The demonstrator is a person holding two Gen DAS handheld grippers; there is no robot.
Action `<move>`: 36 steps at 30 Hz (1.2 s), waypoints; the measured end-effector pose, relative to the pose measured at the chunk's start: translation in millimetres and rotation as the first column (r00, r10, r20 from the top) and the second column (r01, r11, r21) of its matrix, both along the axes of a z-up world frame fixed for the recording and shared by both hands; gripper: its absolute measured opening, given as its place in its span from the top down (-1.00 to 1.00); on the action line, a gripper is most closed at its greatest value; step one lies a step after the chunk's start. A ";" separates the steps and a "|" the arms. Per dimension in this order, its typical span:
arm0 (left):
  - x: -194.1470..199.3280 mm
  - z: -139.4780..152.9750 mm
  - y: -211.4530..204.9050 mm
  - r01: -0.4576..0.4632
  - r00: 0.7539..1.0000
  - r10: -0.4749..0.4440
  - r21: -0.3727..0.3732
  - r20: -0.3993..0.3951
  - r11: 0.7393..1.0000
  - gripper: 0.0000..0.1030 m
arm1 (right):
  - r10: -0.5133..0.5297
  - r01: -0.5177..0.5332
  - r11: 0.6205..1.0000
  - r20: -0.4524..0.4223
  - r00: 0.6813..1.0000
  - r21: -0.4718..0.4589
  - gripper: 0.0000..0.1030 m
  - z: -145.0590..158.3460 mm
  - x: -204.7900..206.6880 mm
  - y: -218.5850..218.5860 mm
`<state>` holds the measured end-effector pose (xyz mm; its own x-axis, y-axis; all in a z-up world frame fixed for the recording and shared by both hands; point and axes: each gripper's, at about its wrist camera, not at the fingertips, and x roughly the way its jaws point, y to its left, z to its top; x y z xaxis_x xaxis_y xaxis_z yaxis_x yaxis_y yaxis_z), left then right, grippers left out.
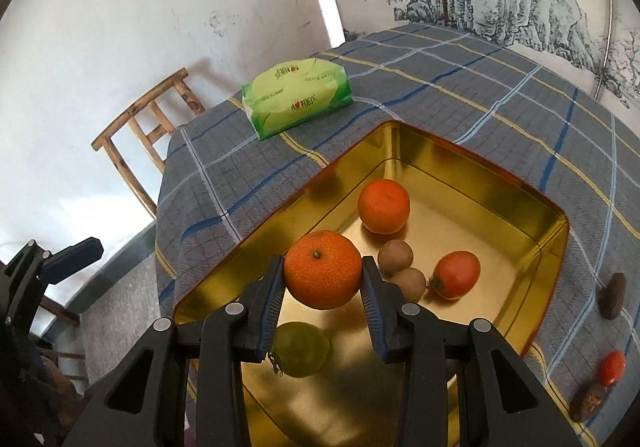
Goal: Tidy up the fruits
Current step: 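Carry held mandarin over gold tin with right tool, then lower mandarin into gold tin and open right tool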
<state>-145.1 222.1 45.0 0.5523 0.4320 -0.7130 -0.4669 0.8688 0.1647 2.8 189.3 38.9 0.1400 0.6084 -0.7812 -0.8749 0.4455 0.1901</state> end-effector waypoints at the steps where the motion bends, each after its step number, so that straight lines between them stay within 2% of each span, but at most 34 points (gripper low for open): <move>1: -0.4 -0.9 0.6 -0.001 1.000 0.001 -0.002 -0.001 1.000 -0.67 | 0.001 -0.001 1.000 -0.001 1.000 -0.004 0.25 -1.4 -0.2 1.4; 11: 0.0 -5.6 4.8 -0.008 1.000 0.008 -0.012 -0.016 1.000 -0.67 | 0.001 -0.002 0.998 -0.013 1.000 -0.062 0.25 -15.7 -0.8 17.1; 36: -0.5 -13.5 7.7 -0.015 0.999 0.015 -0.026 -0.030 1.000 -0.68 | 0.007 -0.008 0.996 -0.021 1.000 -0.087 0.24 -21.2 -1.1 23.7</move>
